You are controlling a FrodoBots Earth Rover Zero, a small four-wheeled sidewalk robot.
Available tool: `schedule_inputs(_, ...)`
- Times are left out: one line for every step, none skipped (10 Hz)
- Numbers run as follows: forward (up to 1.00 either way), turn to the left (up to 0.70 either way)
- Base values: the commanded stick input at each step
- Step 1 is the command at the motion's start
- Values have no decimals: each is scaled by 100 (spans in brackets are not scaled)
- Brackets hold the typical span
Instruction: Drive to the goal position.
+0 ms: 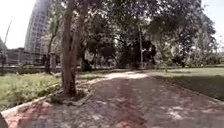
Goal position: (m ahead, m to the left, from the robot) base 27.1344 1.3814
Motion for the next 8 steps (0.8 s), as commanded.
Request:
schedule_inputs(70, -35)
schedule_inputs(70, -35)
schedule_inputs(70, -35)
schedule_inputs(70, -35)
schedule_inputs(70, -35)
schedule_inputs(70, -35)
schedule_inputs(70, -35)
schedule_inputs(70, -35)
